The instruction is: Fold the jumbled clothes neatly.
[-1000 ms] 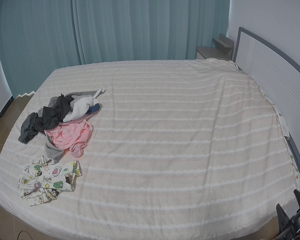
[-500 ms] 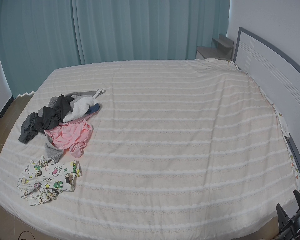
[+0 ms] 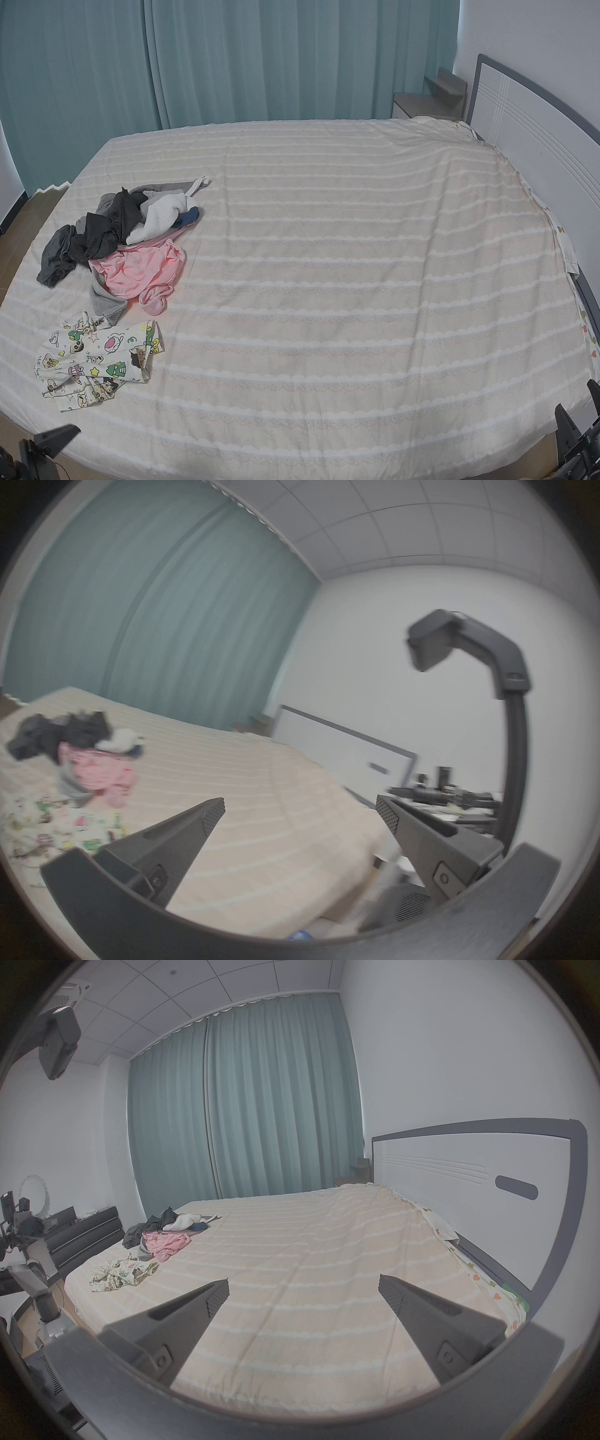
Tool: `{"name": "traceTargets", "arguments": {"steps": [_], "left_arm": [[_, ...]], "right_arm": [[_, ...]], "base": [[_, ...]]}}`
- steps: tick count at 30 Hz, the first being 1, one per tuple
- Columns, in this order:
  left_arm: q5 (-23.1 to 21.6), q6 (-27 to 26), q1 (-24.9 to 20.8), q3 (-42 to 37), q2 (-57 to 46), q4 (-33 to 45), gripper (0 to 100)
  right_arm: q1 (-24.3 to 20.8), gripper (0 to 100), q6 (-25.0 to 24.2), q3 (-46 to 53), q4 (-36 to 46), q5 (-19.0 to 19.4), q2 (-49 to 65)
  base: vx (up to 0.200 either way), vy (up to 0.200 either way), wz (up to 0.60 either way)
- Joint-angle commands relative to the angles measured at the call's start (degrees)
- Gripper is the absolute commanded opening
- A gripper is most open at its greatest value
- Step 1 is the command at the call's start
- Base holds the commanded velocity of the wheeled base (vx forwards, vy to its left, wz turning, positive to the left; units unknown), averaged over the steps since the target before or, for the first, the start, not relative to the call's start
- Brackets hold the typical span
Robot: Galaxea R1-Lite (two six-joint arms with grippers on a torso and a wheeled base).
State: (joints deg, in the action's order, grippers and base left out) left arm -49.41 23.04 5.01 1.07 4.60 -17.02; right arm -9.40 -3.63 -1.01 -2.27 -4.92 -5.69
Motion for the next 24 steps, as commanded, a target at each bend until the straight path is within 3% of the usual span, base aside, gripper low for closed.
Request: {"name": "traceTargets", "arguments": {"steps": [1,3,6,10,14,19,24], "left_arm": [[56.8,-17.4,0.1,-1.0,0.3,13.9,100],[58.5,-19.3,-0.1,-0.9,0.4,14.5,100],[52.5,-19.3,-4.5,-1.0,1.0,16.4,100],[50.9,-20.6,-6.3,-1.0,1.4,16.8,100],[50.8,-21.5,-5.1,-1.0,-4.6,16.8,100],[51.5,-18.5,-4.8,-1.1,-4.6,16.8,100],[51.2,-21.9,-4.8,-1.0,-4.6,16.8,100]], "right_arm": [[0.0,100,-1.2,1.0,0.0,-1.7,-0.2],[0.0,100,-0.1,1.0,0.1,-1.8,-0.2],[0.0,100,1.7,1.0,0.6,-3.1,-0.2],[0.0,100,3.4,0.8,1.6,-4.1,-0.2],[0.0,100,3.8,0.7,2.2,-6.6,-0.2],[0.0,100,3.4,1.0,0.2,-4.7,-0.2],[0.0,100,3.2,1.0,-0.2,-4.3,-0.2]], "base": [[0.000,0.000,0.00],[0.000,0.000,0.00],[0.000,0.000,0.00],[0.000,0.000,0.00],[0.000,0.000,0.00],[0.000,0.000,0.00],[0.000,0.000,0.00]]}}
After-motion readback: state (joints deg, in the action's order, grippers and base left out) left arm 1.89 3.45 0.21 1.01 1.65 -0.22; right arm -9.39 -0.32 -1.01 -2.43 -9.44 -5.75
